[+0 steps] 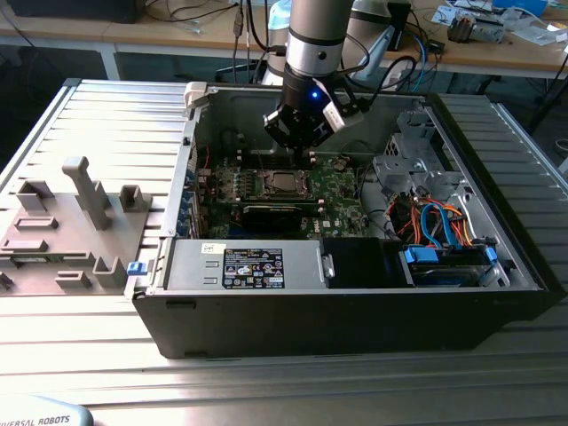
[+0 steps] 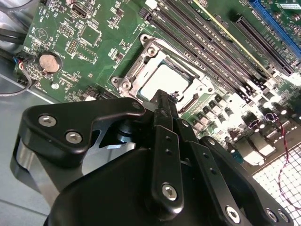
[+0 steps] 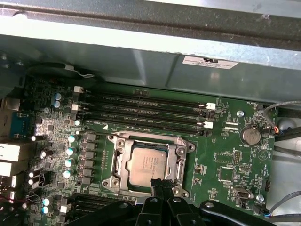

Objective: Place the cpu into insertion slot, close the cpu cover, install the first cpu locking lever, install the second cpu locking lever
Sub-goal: 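Install the first cpu locking lever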

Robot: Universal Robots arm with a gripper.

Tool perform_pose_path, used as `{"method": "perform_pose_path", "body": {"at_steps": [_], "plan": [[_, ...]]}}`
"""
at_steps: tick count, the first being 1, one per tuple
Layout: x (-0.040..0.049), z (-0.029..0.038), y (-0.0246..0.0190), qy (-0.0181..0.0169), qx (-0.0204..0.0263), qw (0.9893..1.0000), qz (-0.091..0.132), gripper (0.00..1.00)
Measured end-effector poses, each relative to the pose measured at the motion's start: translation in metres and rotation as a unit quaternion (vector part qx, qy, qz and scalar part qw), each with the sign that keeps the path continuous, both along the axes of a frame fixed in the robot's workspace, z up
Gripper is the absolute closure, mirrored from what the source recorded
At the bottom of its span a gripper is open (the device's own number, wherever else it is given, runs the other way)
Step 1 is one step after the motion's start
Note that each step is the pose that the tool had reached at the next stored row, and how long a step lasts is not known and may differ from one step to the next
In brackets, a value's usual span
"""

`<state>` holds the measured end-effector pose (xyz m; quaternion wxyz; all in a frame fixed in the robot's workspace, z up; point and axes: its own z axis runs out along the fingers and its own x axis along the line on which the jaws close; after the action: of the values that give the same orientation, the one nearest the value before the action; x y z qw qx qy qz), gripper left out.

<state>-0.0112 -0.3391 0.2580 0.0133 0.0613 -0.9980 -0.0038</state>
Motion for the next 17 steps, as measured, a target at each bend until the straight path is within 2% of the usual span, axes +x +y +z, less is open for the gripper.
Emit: {"method": "perform_pose_path", "body": {"at_steps": [17], "plan": [[0.0000,0.0000,0.0000,0.0000,0.0000,0.9999,0.011,0.89]]}}
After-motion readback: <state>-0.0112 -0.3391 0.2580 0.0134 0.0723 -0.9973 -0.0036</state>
